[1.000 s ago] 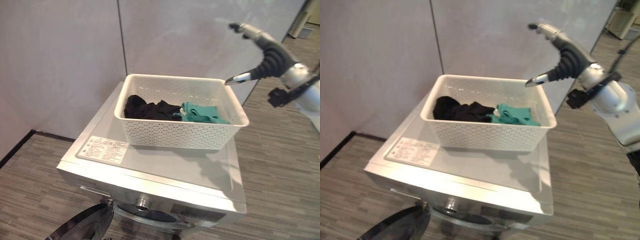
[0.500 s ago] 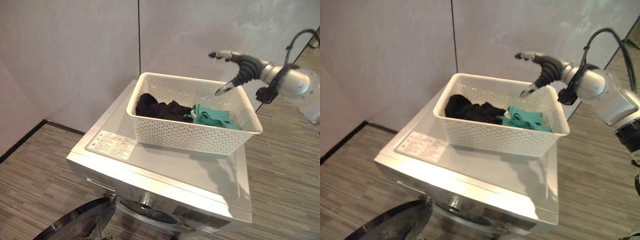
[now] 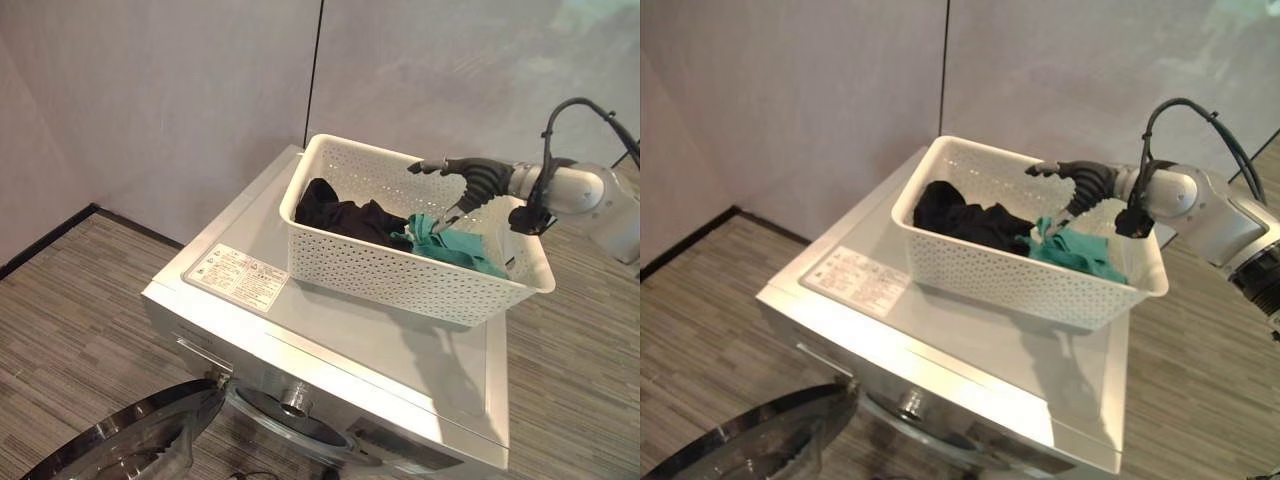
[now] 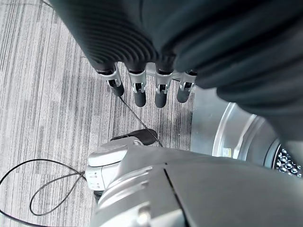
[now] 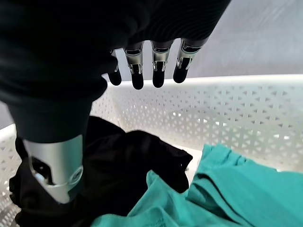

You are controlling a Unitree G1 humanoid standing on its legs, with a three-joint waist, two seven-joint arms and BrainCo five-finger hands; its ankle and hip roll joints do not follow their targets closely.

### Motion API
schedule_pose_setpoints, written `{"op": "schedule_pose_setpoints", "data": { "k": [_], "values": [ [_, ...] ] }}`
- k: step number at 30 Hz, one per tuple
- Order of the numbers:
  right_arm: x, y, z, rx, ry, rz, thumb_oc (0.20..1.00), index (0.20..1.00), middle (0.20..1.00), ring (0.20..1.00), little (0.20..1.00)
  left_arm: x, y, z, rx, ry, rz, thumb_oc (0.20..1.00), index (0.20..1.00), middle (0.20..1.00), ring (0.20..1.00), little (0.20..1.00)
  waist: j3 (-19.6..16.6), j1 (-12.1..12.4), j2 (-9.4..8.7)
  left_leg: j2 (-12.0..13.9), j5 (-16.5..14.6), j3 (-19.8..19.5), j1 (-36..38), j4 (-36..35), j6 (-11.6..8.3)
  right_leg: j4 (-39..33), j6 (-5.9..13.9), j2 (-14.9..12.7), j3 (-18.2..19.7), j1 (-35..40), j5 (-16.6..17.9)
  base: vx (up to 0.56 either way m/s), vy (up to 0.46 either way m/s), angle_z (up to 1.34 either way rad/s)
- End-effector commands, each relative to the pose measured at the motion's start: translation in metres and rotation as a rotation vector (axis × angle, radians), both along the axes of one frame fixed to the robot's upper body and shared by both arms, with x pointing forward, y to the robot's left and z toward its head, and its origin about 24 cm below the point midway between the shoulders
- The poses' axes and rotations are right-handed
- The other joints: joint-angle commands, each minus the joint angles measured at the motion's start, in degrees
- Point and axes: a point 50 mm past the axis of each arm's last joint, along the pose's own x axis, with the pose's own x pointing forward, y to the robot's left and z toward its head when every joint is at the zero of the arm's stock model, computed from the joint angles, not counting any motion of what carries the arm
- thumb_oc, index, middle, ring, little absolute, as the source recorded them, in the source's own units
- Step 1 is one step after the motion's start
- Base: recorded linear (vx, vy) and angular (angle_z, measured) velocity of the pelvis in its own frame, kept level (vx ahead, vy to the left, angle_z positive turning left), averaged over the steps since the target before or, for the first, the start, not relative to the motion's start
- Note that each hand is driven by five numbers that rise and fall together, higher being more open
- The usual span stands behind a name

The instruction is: Grab the laundry basket,head to the washer,open it,put in the laundry and shut it.

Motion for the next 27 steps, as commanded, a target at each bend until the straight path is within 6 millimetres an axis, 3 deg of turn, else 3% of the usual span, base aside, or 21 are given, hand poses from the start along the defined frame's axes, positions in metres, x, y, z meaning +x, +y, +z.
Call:
{"op": "schedule_pose_setpoints", "data": {
  "k": [1, 7, 15, 19, 25, 26, 27],
  "values": [
    [-0.007, -0.016, 0.018, -0.012, -0.015, -0.046, 1.0, 1.0, 1.0, 1.0, 1.0, -0.017, 0.007, 0.0, 0.003, 0.088, -0.043, 1.0, 1.0, 1.0, 1.0, 1.0, 0.7, 1.7, -3.01, 4.8, 0.5, -0.2, 0.1, 0.2, -2.19, 3.5, 3.32, -4.6, -2.8, -0.4, -3.2, -0.03, -0.012, 0.07],
    [-0.008, -0.027, -0.008, -0.095, 0.102, -0.078, 1.0, 1.0, 1.0, 1.0, 1.0, 0.009, -0.003, 0.0, -0.03, 0.0, -0.077, 1.0, 1.0, 1.0, 1.0, 1.0, 2.8, 1.9, -2.76, 5.0, 1.1, -0.9, -2.0, 0.2, -2.52, 3.4, 3.4, -4.5, -3.6, -2.1, -2.8, -0.04, -0.01, 0.14],
    [-0.01, -0.039, -0.028, -0.153, 0.179, -0.112, 1.0, 1.0, 1.0, 1.0, 1.0, 0.018, -0.01, 0.0, -0.048, -0.024, -0.118, 1.0, 1.0, 1.0, 1.0, 1.0, 4.5, 1.2, -1.89, 5.0, 1.4, -0.5, -3.3, 0.2, -2.52, 3.4, 3.51, -4.5, -3.1, -3.8, -2.3, -0.03, 0.012, -0.03],
    [-0.006, -0.045, -0.036, -0.144, 0.184, -0.141, 1.0, 1.0, 1.0, 1.0, 1.0, 0.033, -0.018, 0.002, -0.076, -0.087, -0.145, 1.0, 1.0, 1.0, 1.0, 1.0, 5.6, 1.1, -1.17, 4.9, 1.7, -0.7, -4.4, 0.2, -2.48, 3.3, 3.62, -4.6, -3.0, -5.1, -1.9, -0.03, -0.001, -0.01],
    [-0.003, -0.039, -0.047, -0.193, 0.203, -0.126, 1.0, 1.0, 1.0, 1.0, 1.0, 0.05, -0.032, 0.004, -0.123, -0.157, -0.152, 1.0, 1.0, 1.0, 1.0, 1.0, 7.2, 0.9, 0.25, 4.6, 2.6, -1.2, -6.6, 0.2, -2.44, 3.0, 3.53, -4.7, -3.0, -7.1, -1.3, -0.02, 0.001, -0.01],
    [-0.003, -0.036, -0.048, -0.2, 0.208, -0.114, 0.715, 0.715, 0.715, 0.715, 0.715, 0.051, -0.034, 0.004, -0.125, -0.161, -0.155, 1.0, 1.0, 1.0, 1.0, 1.0, 7.3, 0.8, 0.38, 4.6, 2.6, -1.2, -6.9, 0.2, -2.44, 3.0, 3.5, -4.6, -3.0, -7.3, -1.2, -0.03, 0.006, 0.02],
    [-0.003, -0.033, -0.049, -0.21, 0.209, -0.1, 0.2, 0.2, 0.2, 0.2, 0.2, 0.054, -0.037, 0.004, -0.135, -0.168, -0.157, 1.0, 1.0, 1.0, 1.0, 1.0, 7.4, 0.6, 0.56, 4.6, 2.7, -1.2, -7.2, 0.2, -2.45, 2.9, 3.44, -4.6, -2.9, -7.6, -1.2, 0.0, 0.0, 0.0]
  ]
}}
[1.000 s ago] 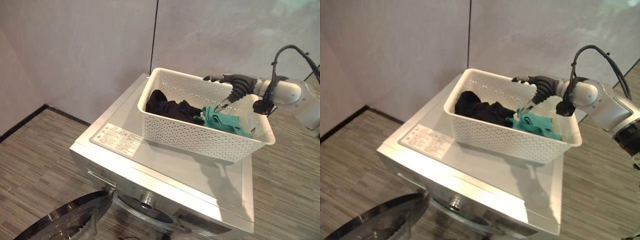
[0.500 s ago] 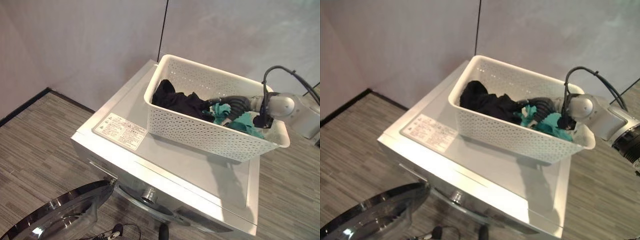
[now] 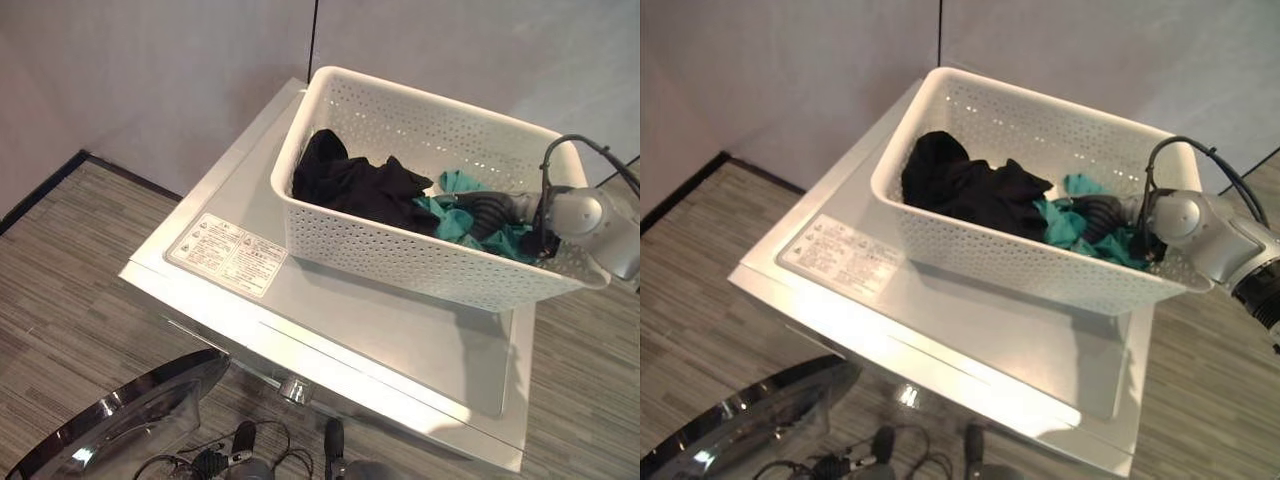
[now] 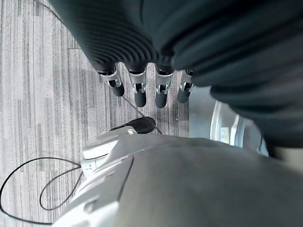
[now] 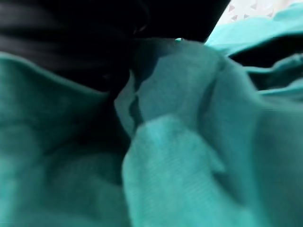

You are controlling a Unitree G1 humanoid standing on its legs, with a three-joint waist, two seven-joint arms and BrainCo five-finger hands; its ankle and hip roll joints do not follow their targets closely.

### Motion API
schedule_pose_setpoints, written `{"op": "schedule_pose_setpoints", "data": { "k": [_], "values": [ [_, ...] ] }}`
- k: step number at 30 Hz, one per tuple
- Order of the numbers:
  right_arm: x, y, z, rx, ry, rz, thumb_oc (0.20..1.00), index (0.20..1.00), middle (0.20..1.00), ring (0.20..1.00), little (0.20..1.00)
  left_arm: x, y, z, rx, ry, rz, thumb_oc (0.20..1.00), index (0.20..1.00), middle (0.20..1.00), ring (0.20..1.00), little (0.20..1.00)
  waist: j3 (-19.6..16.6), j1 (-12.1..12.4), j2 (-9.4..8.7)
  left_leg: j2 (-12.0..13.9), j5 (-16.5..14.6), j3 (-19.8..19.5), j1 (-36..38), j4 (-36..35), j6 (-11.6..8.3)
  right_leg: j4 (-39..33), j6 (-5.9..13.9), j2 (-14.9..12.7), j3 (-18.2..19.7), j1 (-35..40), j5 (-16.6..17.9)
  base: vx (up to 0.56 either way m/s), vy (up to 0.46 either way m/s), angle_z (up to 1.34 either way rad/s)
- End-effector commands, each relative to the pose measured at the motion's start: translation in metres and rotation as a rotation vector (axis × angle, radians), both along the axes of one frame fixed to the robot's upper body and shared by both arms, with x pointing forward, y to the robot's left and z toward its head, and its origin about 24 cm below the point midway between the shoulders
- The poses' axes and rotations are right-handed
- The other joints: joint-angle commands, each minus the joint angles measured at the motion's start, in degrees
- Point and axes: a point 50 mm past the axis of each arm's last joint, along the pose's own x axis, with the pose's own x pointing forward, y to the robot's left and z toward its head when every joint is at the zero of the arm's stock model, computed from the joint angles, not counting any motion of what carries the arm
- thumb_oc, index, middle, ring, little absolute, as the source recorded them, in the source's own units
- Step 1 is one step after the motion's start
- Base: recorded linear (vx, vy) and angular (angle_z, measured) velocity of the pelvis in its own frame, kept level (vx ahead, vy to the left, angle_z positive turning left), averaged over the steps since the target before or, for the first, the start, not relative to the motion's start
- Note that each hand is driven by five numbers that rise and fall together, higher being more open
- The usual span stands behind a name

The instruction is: Grab the laundry basket,head to the washer,open it,put in the laundry and shut it.

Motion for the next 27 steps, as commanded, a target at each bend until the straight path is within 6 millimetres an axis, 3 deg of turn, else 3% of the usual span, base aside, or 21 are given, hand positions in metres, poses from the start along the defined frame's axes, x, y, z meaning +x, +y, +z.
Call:
{"op": "schedule_pose_setpoints", "data": {
  "k": [1, 6, 13, 17, 18, 22, 23, 27],
  "values": [
    [-0.004, -0.006, -0.015, -0.102, 0.081, -0.008, 0.2, 0.2, 0.2, 0.2, 0.2, 0.008, -0.021, -0.003, -0.059, -0.006, -0.037, 1.0, 1.0, 1.0, 1.0, 1.0, 1.2, 0.7, -0.98, 4.1, 1.8, 0.2, -1.3, 0.1, -1.54, 2.6, 3.92, -4.9, -1.8, -2.2, -1.7, 0.0, 0.0, 0.0],
    [-0.003, -0.002, -0.006, -0.086, 0.035, 0.007, 0.2, 0.2, 0.2, 0.2, 0.2, 0.0, -0.024, -0.006, -0.054, 0.027, -0.061, 1.0, 1.0, 1.0, 1.0, 1.0, 0.5, 0.3, -0.66, 4.0, 1.4, 0.3, -0.8, 0.1, -1.29, 2.4, 3.88, -5.1, -1.9, -1.5, -1.9, 0.01, 0.005, 0.01],
    [-0.004, -0.006, 0.027, 0.014, -0.108, -0.006, 0.2, 0.2, 0.2, 0.2, 0.2, -0.012, -0.019, -0.009, -0.022, 0.079, -0.08, 1.0, 1.0, 1.0, 1.0, 1.0, -1.4, -0.4, -0.59, 3.4, 0.1, 0.7, 1.5, 0.1, -0.98, 2.6, 4.1, -5.5, -1.9, 0.3, -2.5, 0.04, 0.019, 0.0],
    [-0.009, -0.018, 0.059, 0.105, -0.246, -0.043, 0.2, 0.2, 0.2, 0.2, 0.2, -0.014, -0.015, -0.008, -0.01, 0.086, -0.073, 1.0, 1.0, 1.0, 1.0, 1.0, -2.5, -0.8, -0.78, 3.1, -0.5, 0.8, 2.6, 0.1, -0.84, 2.7, 4.35, -5.8, -1.9, 1.2, -2.8, 0.04, 0.02, 0.01],
    [-0.014, -0.026, 0.081, 0.166, -0.334, -0.067, 0.2, 0.2, 0.2, 0.2, 0.2, -0.013, -0.013, -0.008, -0.001, 0.084, -0.079, 1.0, 1.0, 1.0, 1.0, 1.0, -3.4, -1.2, -0.82, 2.9, -0.8, 0.8, 3.2, 0.1, -0.73, 2.9, 4.48, -6.0, -1.9, 1.7, -2.9, 0.04, 0.02, -0.01],
    [-0.021, -0.031, 0.1, 0.226, -0.415, -0.076, 0.2, 0.2, 0.2, 0.2, 0.2, -0.014, -0.012, -0.008, 0.004, 0.091, -0.085, 1.0, 1.0, 1.0, 1.0, 1.0, -4.0, -1.5, -0.96, 2.7, -1.2, 0.8, 3.8, 0.1, -0.6, 3.1, 4.52, -6.2, -1.9, 2.2, -3.2, 0.04, 0.007, 0.0],
    [-0.029, -0.039, 0.125, 0.341, -0.549, -0.091, 0.2, 0.2, 0.2, 0.2, 0.2, -0.017, -0.01, -0.008, 0.014, 0.104, -0.09, 1.0, 1.0, 1.0, 1.0, 1.0, -5.1, -2.0, -0.87, 2.3, -1.7, 0.9, 4.5, 0.1, -0.39, 3.5, 4.53, -6.4, -1.8, 2.7, -3.5, 0.04, 0.009, 0.01],
    [-0.036, -0.042, 0.146, 0.456, -0.674, -0.089, 0.2, 0.2, 0.2, 0.2, 0.2, -0.02, -0.007, -0.008, 0.03, 0.117, -0.094, 1.0, 1.0, 1.0, 1.0, 1.0, -6.1, -2.0, -1.01, 2.0, -2.3, 0.9, 5.3, 0.1, -0.12, 3.8, 4.52, -6.5, -1.6, 3.3, -3.7, 0.03, 0.005, -0.01]
  ]
}}
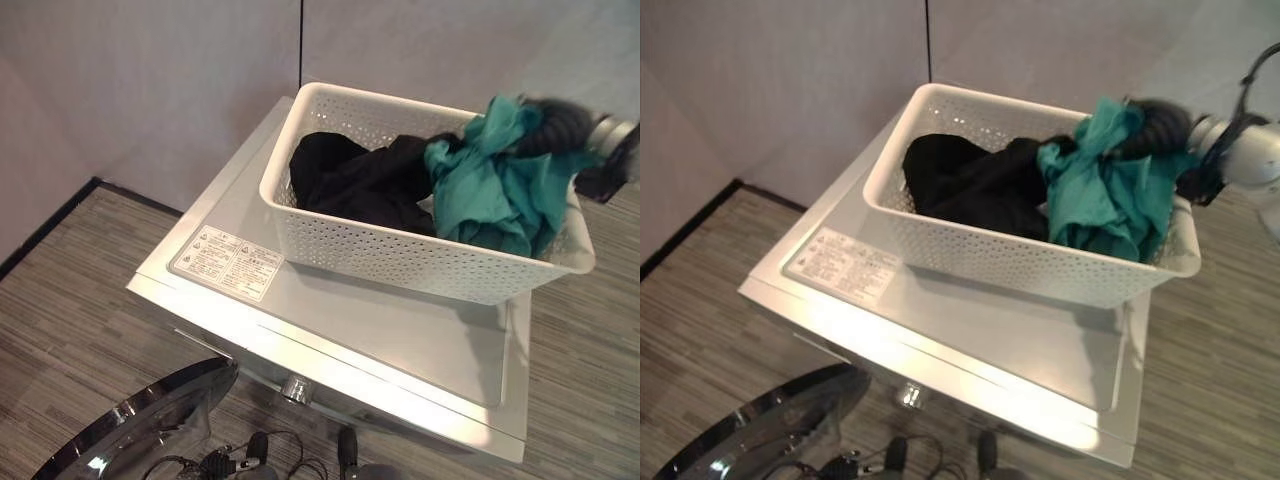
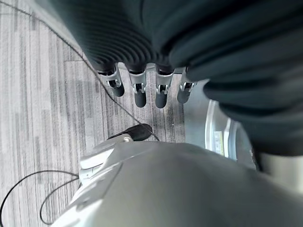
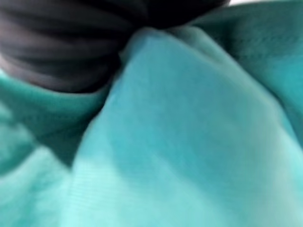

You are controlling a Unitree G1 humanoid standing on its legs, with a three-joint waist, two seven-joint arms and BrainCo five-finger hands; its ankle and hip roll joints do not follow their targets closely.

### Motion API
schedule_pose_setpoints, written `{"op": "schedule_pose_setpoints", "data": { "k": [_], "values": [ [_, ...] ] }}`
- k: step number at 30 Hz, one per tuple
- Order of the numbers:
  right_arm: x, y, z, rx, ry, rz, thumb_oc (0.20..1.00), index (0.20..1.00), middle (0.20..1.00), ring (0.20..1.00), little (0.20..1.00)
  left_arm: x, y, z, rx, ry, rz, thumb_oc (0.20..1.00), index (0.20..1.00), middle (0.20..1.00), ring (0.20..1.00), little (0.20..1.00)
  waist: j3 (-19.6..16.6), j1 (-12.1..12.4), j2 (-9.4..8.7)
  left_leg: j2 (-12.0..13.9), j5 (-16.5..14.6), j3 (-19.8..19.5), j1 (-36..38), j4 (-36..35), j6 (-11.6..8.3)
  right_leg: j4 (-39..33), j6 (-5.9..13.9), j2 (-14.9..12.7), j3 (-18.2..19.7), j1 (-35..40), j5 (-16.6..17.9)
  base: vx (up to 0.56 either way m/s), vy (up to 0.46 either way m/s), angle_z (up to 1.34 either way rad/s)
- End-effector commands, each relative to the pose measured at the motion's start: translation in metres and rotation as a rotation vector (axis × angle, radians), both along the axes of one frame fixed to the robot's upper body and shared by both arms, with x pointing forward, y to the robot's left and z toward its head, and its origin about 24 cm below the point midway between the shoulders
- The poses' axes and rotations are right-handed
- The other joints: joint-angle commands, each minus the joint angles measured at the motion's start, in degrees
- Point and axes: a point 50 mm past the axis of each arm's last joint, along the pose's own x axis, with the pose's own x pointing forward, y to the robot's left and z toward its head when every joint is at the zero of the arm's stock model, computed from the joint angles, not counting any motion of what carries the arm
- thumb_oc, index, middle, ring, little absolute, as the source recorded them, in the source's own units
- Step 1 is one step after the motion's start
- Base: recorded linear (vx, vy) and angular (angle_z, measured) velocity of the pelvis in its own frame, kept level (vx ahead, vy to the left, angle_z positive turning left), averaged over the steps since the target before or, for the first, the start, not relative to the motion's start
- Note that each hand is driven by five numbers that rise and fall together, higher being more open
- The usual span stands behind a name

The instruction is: Grab the laundry basket,head to the washer,open it,put in the laundry and shut it.

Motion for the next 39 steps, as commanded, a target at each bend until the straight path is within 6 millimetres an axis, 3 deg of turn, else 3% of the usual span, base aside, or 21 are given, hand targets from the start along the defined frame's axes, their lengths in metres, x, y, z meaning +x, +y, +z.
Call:
{"op": "schedule_pose_setpoints", "data": {
  "k": [1, 3, 6, 14, 22, 32, 39],
  "values": [
    [-0.014, -0.012, 0.037, 0.16, -0.234, -0.018, 0.2, 0.2, 0.2, 0.2, 0.2, -0.019, 0.007, -0.004, 0.05, 0.101, -0.059, 1.0, 1.0, 1.0, 1.0, 1.0, -4.9, 0.6, -4.85, 2.8, -2.6, 1.1, 2.7, 0.2, -0.36, 3.9, 4.38, -5.7, -1.4, 0.6, -3.9, 0.03, 0.003, -0.02],
    [-0.017, -0.007, 0.053, 0.246, -0.359, 0.002, 0.2, 0.2, 0.2, 0.2, 0.2, -0.021, 0.008, -0.005, 0.065, 0.113, -0.061, 1.0, 1.0, 1.0, 1.0, 1.0, -5.7, 0.6, -4.77, 2.6, -3.0, 1.2, 3.3, 0.2, -0.11, 4.0, 4.31, -5.8, -1.2, 1.1, -4.1, 0.02, 0.006, -0.01],
    [-0.016, 0.0, 0.061, 0.292, -0.457, 0.002, 0.2, 0.2, 0.2, 0.2, 0.2, -0.021, 0.008, -0.005, 0.081, 0.116, -0.055, 1.0, 1.0, 1.0, 1.0, 1.0, -6.2, 0.7, -4.45, 2.4, -3.5, 1.3, 3.9, 0.2, 0.14, 4.0, 4.24, -5.8, -1.0, 1.5, -4.1, 0.03, 0.01, -0.02],
    [-0.012, 0.011, 0.068, 0.265, -0.685, -0.105, 0.2, 0.2, 0.2, 0.2, 0.2, -0.02, 0.003, -0.006, 0.097, 0.116, -0.064, 1.0, 1.0, 1.0, 1.0, 1.0, -6.6, 1.7, -3.82, 2.0, -4.3, 1.1, 5.0, 0.2, 0.91, 3.8, 4.11, -5.9, -0.7, 2.6, -4.4, 0.03, 0.005, -0.05],
    [-0.009, 0.014, 0.078, 0.229, -0.8, -0.202, 0.2, 0.2, 0.2, 0.2, 0.2, -0.015, -0.003, -0.006, 0.092, 0.095, -0.08, 1.0, 1.0, 1.0, 1.0, 1.0, -6.6, 2.6, -3.74, 1.7, -4.7, 0.7, 5.2, 0.2, 1.31, 3.2, 4.18, -5.9, -0.7, 3.3, -4.5, 0.01, 0.004, 0.01],
    [-0.035, -0.019, 0.103, 0.144, -0.976, -0.389, 0.2, 0.2, 0.2, 0.2, 0.2, -0.015, -0.001, -0.006, 0.109, 0.089, -0.102, 1.0, 1.0, 1.0, 1.0, 1.0, -7.0, 3.0, -3.88, 1.1, -5.5, 0.1, 5.7, 0.2, 1.78, 2.8, 4.56, -6.3, -1.1, 4.1, -4.6, 0.0, 0.003, 0.0],
    [-0.072, -0.055, 0.127, -0.049, -1.126, -0.628, 0.2, 0.2, 0.2, 0.2, 0.2, -0.016, 0.008, -0.004, 0.141, 0.086, -0.105, 1.0, 1.0, 1.0, 1.0, 1.0, -7.7, 2.7, -3.97, 0.4, -6.3, 0.1, 6.3, 0.2, 2.12, 2.6, 5.06, -6.9, -1.0, 4.6, -4.5, 0.02, 0.019, 0.04]
  ]
}}
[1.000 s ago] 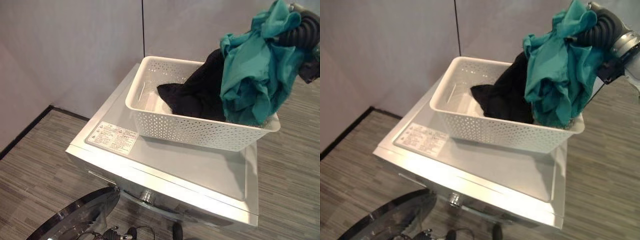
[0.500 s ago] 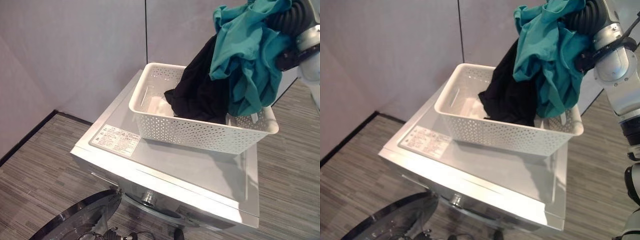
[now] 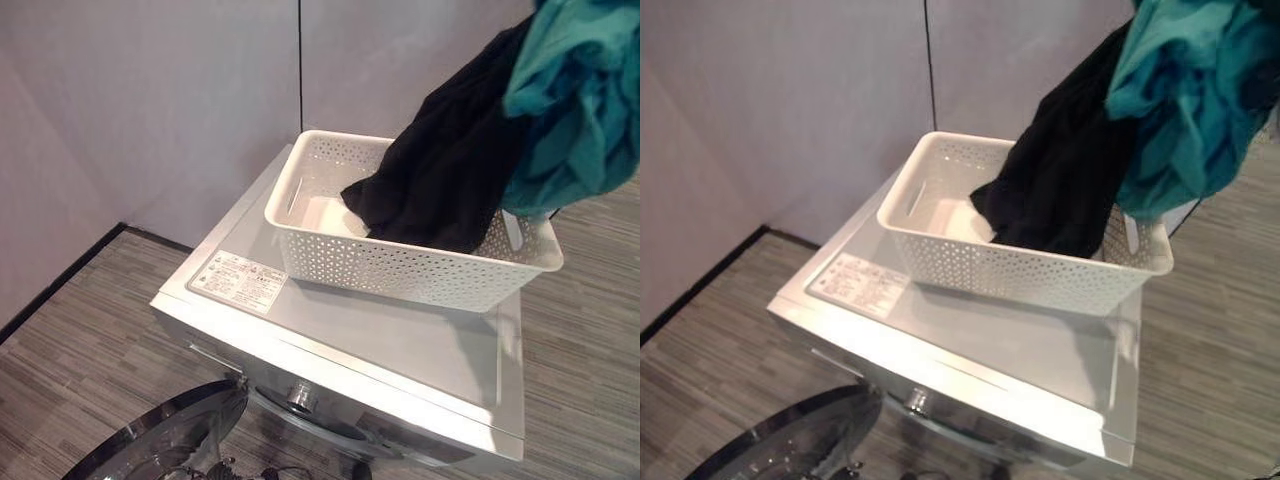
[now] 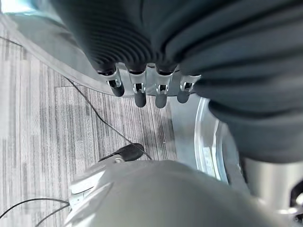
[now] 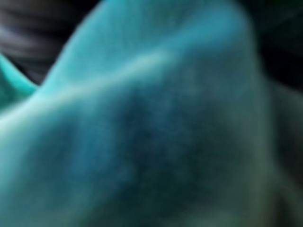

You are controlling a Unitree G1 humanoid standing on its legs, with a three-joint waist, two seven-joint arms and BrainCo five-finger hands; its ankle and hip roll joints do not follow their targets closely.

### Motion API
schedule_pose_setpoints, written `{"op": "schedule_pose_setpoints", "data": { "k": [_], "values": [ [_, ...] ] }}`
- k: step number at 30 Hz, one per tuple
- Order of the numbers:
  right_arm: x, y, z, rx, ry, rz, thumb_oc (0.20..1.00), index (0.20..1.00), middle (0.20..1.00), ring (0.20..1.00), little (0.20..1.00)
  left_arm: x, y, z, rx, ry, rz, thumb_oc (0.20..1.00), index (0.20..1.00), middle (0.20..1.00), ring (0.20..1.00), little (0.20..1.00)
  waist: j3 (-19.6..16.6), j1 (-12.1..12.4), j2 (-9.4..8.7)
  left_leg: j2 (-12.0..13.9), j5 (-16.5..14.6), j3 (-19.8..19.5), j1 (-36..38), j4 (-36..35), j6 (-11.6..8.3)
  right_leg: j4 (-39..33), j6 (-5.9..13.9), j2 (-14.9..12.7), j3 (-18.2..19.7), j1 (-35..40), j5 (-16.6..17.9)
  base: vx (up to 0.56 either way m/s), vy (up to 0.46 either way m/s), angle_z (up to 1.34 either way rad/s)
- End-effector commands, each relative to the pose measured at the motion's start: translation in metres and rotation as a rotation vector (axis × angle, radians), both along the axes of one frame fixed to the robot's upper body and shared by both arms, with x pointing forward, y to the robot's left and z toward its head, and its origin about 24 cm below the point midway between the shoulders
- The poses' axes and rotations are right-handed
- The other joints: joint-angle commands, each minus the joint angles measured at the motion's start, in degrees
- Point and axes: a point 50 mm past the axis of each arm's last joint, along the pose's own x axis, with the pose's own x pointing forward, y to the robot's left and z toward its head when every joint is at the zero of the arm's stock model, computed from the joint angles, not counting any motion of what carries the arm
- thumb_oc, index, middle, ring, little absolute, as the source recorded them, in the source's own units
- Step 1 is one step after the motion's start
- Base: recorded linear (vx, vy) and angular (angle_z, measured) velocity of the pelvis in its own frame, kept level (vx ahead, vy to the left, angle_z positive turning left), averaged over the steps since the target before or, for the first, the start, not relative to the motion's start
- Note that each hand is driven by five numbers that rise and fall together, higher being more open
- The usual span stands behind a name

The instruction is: Grab the laundry basket,head to the washer,open it,put in the laundry and shut it.

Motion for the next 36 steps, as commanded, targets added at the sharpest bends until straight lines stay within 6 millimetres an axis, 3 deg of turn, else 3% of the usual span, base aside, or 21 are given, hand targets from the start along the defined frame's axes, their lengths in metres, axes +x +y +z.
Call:
{"op": "schedule_pose_setpoints", "data": {
  "k": [1, 6, 12, 16, 18, 19, 22, 27, 30, 34, 36],
  "values": [
    [-0.048, -0.021, 0.059, 0.032, -0.304, -0.126, 0.2, 0.2, 0.2, 0.2, 0.2, -0.005, 0.017, 0.001, 0.088, 0.062, -0.073, 1.0, 1.0, 1.0, 1.0, 1.0, -2.2, 1.2, -6.05, 0.7, -5.8, 0.1, 4.3, 0.2, 1.18, 2.8, 4.97, -6.6, -1.2, 2.7, -4.3, 0.0, 0.0, 0.0],
    [-0.06, -0.033, 0.065, 0.031, -0.342, -0.2, 0.2, 0.2, 0.2, 0.2, 0.2, -0.007, 0.018, 0.001, 0.089, 0.062, -0.067, 1.0, 1.0, 1.0, 1.0, 1.0, -2.4, 0.9, -5.77, 0.4, -6.3, 0.4, 4.7, 0.2, 1.39, 2.6, 5.28, -6.8, -0.7, 2.6, -4.0, 0.01, 0.02, -0.04],
    [-0.042, -0.03, 0.053, 0.088, -0.248, -0.1, 0.2, 0.2, 0.2, 0.2, 0.2, -0.01, 0.014, 0.0, 0.07, 0.069, -0.086, 1.0, 1.0, 1.0, 1.0, 1.0, -2.3, 0.7, -5.52, 0.1, -6.6, 1.2, 5.1, 0.2, 1.68, 2.5, 5.45, -7.1, 0.2, 2.3, -3.7, 0.01, 0.018, -0.1],
    [-0.018, -0.008, 0.035, 0.076, -0.162, 0.001, 0.2, 0.2, 0.2, 0.2, 0.2, -0.005, 0.007, -0.001, 0.044, 0.049, -0.105, 1.0, 1.0, 1.0, 1.0, 1.0, -1.8, 1.0, -5.32, 0.0, -6.6, 1.5, 5.2, 0.2, 1.9, 2.4, 5.35, -7.1, 0.4, 2.3, -3.8, 0.0, 0.012, -0.06],
    [-0.017, -0.008, 0.035, 0.076, -0.162, 0.001, 0.2, 0.2, 0.2, 0.2, 0.2, -0.005, 0.007, 0.0, 0.045, 0.049, -0.105, 1.0, 1.0, 1.0, 1.0, 1.0, -1.8, 1.0, -5.34, 0.0, -6.6, 1.5, 5.3, 0.2, 1.9, 2.3, 5.35, -7.1, 0.4, 2.3, -3.8, 0.0, 0.006, -0.1],
    [-0.009, 0.005, 0.035, 0.071, -0.147, 0.049, 0.2, 0.2, 0.2, 0.2, 0.2, -0.001, 0.004, 0.0, 0.037, 0.036, -0.112, 1.0, 1.0, 1.0, 1.0, 1.0, -1.6, 1.5, -5.62, 0.0, -6.6, 1.4, 5.1, 0.2, 1.83, 2.1, 5.29, -7.1, 0.1, 2.4, -3.8, 0.0, 0.007, -0.13],
    [-0.006, 0.014, 0.039, 0.069, -0.154, 0.083, 0.2, 0.2, 0.2, 0.2, 0.2, -0.002, 0.004, 0.0, 0.033, 0.037, -0.114, 1.0, 1.0, 1.0, 1.0, 1.0, -1.6, 1.8, -5.87, 0.1, -6.4, 1.3, 5.0, 0.2, 1.78, 2.0, 5.18, -7.0, -0.1, 2.5, -3.8, 0.0, 0.002, -0.03],
    [0.002, 0.046, 0.051, 0.064, -0.143, 0.221, 0.2, 0.2, 0.2, 0.2, 0.2, -0.007, 0.008, -0.001, 0.049, 0.055, -0.106, 1.0, 1.0, 1.0, 1.0, 1.0, -1.7, 2.3, -6.28, 0.3, -6.2, 0.8, 4.8, 0.2, 1.66, 1.8, 4.86, -6.8, -0.4, 2.9, -3.8, 0.0, 0.003, 0.04],
    [0.011, 0.077, 0.051, 0.043, -0.108, 0.34, 0.2, 0.2, 0.2, 0.2, 0.2, -0.015, 0.01, -0.002, 0.051, 0.082, -0.096, 1.0, 1.0, 1.0, 1.0, 1.0, -1.9, 2.9, -6.56, 0.5, -6.1, 0.4, 4.8, 0.2, 1.62, 2.0, 4.6, -6.7, -0.8, 3.1, -4.0, 0.0, 0.009, 0.14],
    [0.024, 0.094, 0.047, 0.079, -0.054, 0.418, 0.2, 0.2, 0.2, 0.2, 0.2, -0.018, 0.013, -0.002, 0.057, 0.092, -0.086, 1.0, 1.0, 1.0, 1.0, 1.0, -1.8, 3.7, -6.99, 0.5, -5.9, 0.1, 4.8, 0.2, 1.53, 2.3, 4.42, -6.6, -1.1, 3.2, -4.0, 0.0, 0.004, 0.06],
    [0.036, 0.103, 0.037, 0.071, 0.03, 0.428, 0.2, 0.2, 0.2, 0.2, 0.2, -0.016, 0.013, -0.001, 0.057, 0.083, -0.074, 1.0, 1.0, 1.0, 1.0, 1.0, -1.6, 3.8, -7.15, 0.5, -5.7, -0.1, 4.7, 0.2, 1.48, 2.4, 4.33, -6.5, -1.3, 3.2, -4.1, 0.0, 0.009, 0.03]
  ]
}}
